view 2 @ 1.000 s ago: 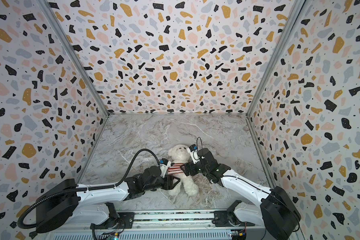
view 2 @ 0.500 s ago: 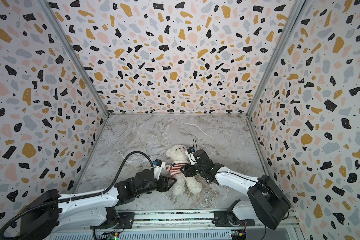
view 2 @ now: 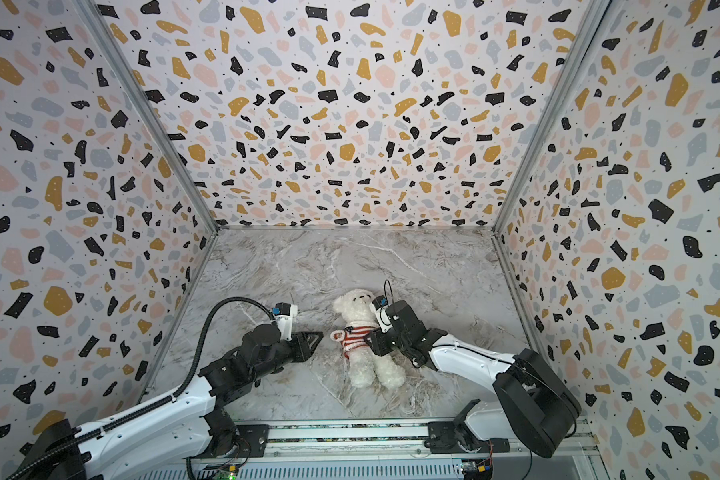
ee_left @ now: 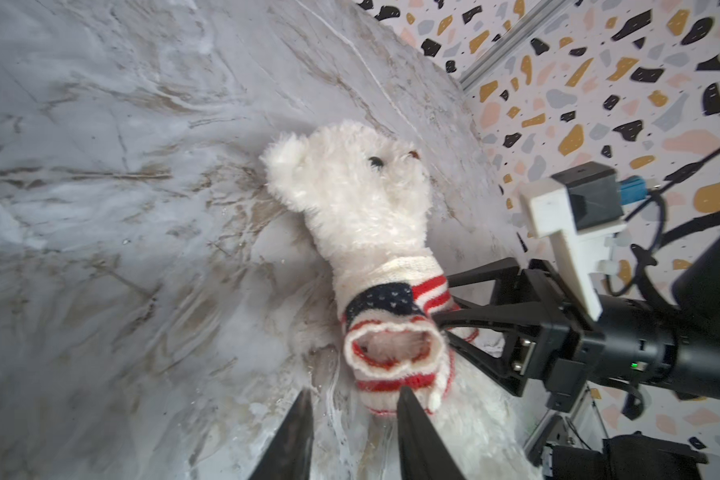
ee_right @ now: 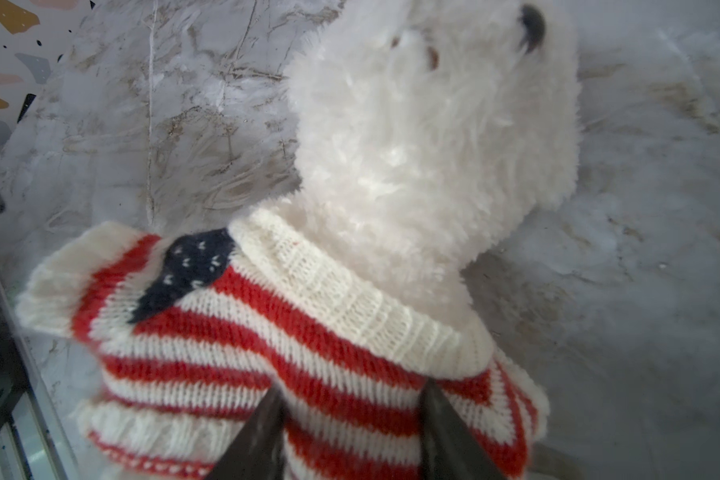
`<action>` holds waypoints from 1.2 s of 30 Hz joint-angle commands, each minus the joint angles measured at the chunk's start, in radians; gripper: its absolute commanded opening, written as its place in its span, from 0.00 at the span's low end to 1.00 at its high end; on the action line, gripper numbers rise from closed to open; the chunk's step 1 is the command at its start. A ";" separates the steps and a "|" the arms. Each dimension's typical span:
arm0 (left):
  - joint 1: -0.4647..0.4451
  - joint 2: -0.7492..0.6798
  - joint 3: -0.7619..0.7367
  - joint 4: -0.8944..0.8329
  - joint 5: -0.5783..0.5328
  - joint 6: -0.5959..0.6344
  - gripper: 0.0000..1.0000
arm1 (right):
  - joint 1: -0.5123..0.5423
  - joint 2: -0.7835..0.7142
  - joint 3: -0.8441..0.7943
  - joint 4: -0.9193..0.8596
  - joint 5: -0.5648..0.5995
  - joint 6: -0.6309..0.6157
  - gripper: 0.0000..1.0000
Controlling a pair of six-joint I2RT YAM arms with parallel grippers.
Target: Dress the teddy bear
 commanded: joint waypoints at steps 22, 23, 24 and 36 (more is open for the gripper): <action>-0.042 0.252 0.140 0.064 0.111 0.092 0.04 | 0.067 -0.045 -0.045 -0.064 0.075 0.006 0.46; -0.047 0.265 0.143 0.066 0.110 0.094 0.03 | 0.067 -0.050 -0.045 -0.065 0.078 0.008 0.46; -0.052 0.273 0.144 0.068 0.109 0.095 0.03 | 0.068 -0.052 -0.044 -0.066 0.079 0.008 0.46; -0.073 0.303 0.159 0.098 0.089 0.086 0.07 | 0.085 -0.055 -0.048 -0.064 0.093 -0.001 0.46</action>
